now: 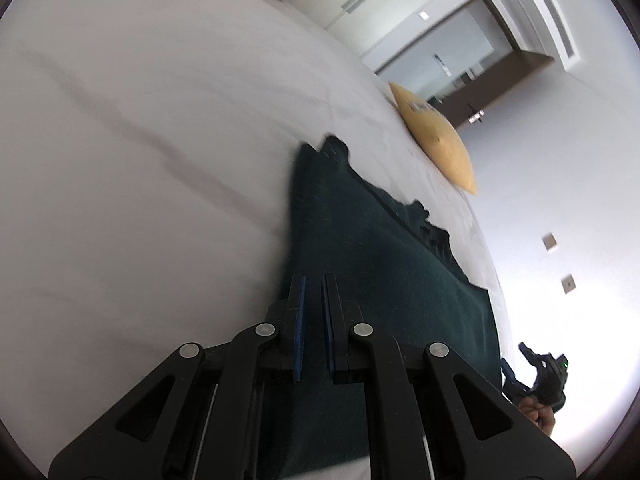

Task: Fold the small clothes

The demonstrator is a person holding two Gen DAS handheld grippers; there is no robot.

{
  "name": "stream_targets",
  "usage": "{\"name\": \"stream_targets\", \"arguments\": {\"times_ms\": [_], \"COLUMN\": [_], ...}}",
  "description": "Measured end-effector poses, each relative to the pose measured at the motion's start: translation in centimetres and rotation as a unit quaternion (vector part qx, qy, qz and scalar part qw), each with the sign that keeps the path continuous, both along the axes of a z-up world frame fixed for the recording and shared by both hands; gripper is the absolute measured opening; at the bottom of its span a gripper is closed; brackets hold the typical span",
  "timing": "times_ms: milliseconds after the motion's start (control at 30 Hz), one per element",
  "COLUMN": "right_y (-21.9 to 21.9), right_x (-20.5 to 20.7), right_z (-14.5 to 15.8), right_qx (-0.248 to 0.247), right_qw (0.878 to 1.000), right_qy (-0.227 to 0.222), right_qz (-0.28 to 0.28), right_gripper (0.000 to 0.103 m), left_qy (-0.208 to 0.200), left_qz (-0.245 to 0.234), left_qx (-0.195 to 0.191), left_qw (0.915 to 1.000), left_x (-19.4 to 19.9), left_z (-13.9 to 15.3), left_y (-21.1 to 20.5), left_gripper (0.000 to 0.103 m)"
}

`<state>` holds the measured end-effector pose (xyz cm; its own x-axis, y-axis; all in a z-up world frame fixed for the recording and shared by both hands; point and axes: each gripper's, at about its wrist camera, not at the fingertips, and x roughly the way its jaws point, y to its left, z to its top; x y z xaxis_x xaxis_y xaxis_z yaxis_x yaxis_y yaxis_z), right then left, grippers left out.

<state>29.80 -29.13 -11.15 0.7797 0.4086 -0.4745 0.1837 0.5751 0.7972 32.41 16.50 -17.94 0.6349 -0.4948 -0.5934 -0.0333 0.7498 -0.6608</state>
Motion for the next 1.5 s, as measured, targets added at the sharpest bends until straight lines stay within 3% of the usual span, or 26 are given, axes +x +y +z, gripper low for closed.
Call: {"name": "stream_targets", "arguments": {"times_ms": [67, 100, 133, 167, 267, 400, 533, 800, 867, 933, 967, 1033, 1067, 1100, 1233, 1367, 1500], "right_y": [1.1, 2.1, 2.8, 4.4, 9.4, 13.6, 16.8, 19.2, 19.6, 19.8, 19.9, 20.3, 20.3, 20.5, 21.2, 21.3, 21.3], "right_x": [-0.3, 0.0, 0.3, 0.7, 2.9, 4.7, 6.6, 8.1, 8.4, 8.8, 8.9, 9.3, 9.4, 9.6, 10.7, 11.5, 11.4], "right_z": [1.1, 1.7, 2.1, 2.7, 3.4, 3.3, 2.7, 1.5, 1.1, 0.7, 0.6, 0.3, 0.3, 0.1, -0.9, -2.8, -3.2], "right_qx": [0.003, 0.004, 0.003, 0.001, -0.006, -0.016, -0.016, 0.007, 0.009, 0.013, 0.014, 0.014, 0.014, 0.016, 0.02, 0.017, 0.017], "right_qw": [1.0, 0.999, 0.998, 0.996, 0.986, 0.974, 0.965, 0.957, 0.956, 0.955, 0.954, 0.954, 0.953, 0.952, 0.95, 0.95, 0.95], "right_qy": [-0.012, -0.018, -0.023, -0.03, -0.034, -0.023, -0.016, -0.002, 0.003, 0.007, 0.008, 0.011, 0.013, 0.015, 0.033, 0.059, 0.048], "right_qz": [0.028, 0.048, 0.065, 0.089, 0.164, 0.226, 0.26, 0.289, 0.293, 0.297, 0.299, 0.301, 0.302, 0.304, 0.309, 0.305, 0.309], "right_gripper": [0.06, 0.061, 0.061, 0.062, 0.062, 0.062, 0.062, 0.062, 0.062, 0.062, 0.062, 0.062, 0.062, 0.062, 0.062, 0.061, 0.061], "left_qy": [0.01, 0.014, 0.015, 0.008, 0.041, 0.073, 0.113, 0.165, 0.174, 0.184, 0.187, 0.198, 0.201, 0.2, 0.189, 0.164, 0.14], "left_qz": [0.005, 0.005, 0.01, 0.014, -0.041, -0.08, -0.089, -0.16, -0.156, -0.152, -0.151, -0.147, -0.145, -0.143, -0.133, -0.118, -0.111], "left_qx": [-0.023, -0.032, -0.043, -0.051, -0.077, -0.073, -0.104, -0.106, -0.132, -0.154, -0.159, -0.17, -0.175, -0.18, -0.18, -0.18, -0.171], "left_qw": [0.9997, 0.9994, 0.9989, 0.9986, 0.9954, 0.9914, 0.9841, 0.9675, 0.9633, 0.9589, 0.9576, 0.9541, 0.9528, 0.9525, 0.9562, 0.9627, 0.9689], "left_x": [-0.7, -1.0, -1.3, -1.7, -1.1, -0.5, 0.3, 1.8, 1.9, 1.7, 1.5, 1.3, 1.2, 1.1, 0.3, -0.2, -0.1], "left_z": [0.3, 0.5, 0.7, 0.9, 0.2, -0.6, -1.0, -1.6, -2.2, -2.8, -3.1, -3.7, -4.0, -4.1, -4.0, -2.9, -1.0], "left_y": [1.5, 2.2, 2.8, 3.3, 3.4, 2.7, 3.2, 1.1, 1.6, 2.3, 2.5, 2.6, 2.6, 2.6, 2.7, 2.7, 1.7], "left_gripper": [0.027, 0.062, 0.09, 0.093, 0.093, 0.092, 0.091, 0.08, 0.071, 0.052, 0.049, 0.032, 0.032, 0.031, 0.012, 0.009, 0.008]}}
